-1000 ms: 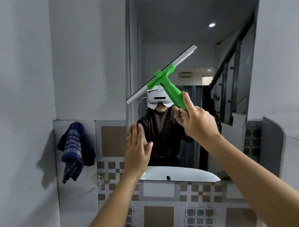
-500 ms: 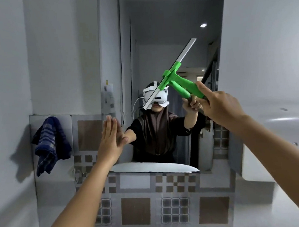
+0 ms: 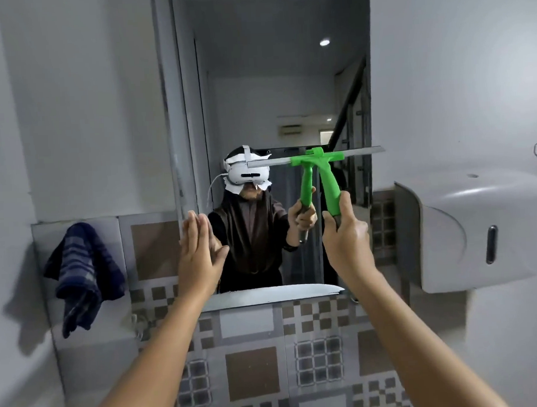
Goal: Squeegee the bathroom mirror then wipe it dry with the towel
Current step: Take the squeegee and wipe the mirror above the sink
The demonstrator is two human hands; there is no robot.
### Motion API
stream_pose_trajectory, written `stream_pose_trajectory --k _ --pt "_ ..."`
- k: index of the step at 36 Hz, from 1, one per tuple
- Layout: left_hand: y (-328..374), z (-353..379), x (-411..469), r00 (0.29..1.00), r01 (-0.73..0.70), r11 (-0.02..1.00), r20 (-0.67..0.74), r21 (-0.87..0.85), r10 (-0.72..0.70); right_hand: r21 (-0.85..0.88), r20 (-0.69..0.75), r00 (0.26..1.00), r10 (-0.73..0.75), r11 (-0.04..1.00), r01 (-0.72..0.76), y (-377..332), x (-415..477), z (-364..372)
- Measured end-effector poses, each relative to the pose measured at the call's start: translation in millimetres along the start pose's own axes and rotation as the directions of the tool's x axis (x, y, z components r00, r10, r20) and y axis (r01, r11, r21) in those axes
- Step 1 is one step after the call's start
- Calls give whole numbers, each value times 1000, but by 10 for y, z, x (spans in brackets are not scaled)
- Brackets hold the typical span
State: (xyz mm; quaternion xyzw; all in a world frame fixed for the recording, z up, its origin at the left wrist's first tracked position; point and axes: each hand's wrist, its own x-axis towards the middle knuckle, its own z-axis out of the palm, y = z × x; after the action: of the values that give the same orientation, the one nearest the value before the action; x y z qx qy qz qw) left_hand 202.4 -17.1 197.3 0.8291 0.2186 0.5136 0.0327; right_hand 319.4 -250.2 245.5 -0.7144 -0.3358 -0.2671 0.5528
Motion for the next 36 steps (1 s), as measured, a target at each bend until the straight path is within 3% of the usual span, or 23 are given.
stream_pose_trajectory --k 3,10,16,21,26,36 --pt "-23 2 -12 1000 -11 1000 -11 -2 11 113 -28 994 101 989 -97 -228 -136 150" --pt "-60 -5 -20 997 -44 999 -63 17 45 307 -129 966 223 935 -175 -703 -303 582" --pt "-197 14 -61 991 -127 992 -52 3 127 336 -74 976 203 927 -167 -1061 -494 936" --pt "-271 33 -237 986 -166 986 -1 -14 166 186 28 995 98 977 -102 -1123 -761 1186" --pt "-344 129 -460 991 -135 990 13 -35 136 -86 114 992 -58 994 68 -912 -897 1199" --pt "-258 464 -843 998 40 989 -41 -141 -46 -369 262 878 -401 798 476 -298 -448 683"
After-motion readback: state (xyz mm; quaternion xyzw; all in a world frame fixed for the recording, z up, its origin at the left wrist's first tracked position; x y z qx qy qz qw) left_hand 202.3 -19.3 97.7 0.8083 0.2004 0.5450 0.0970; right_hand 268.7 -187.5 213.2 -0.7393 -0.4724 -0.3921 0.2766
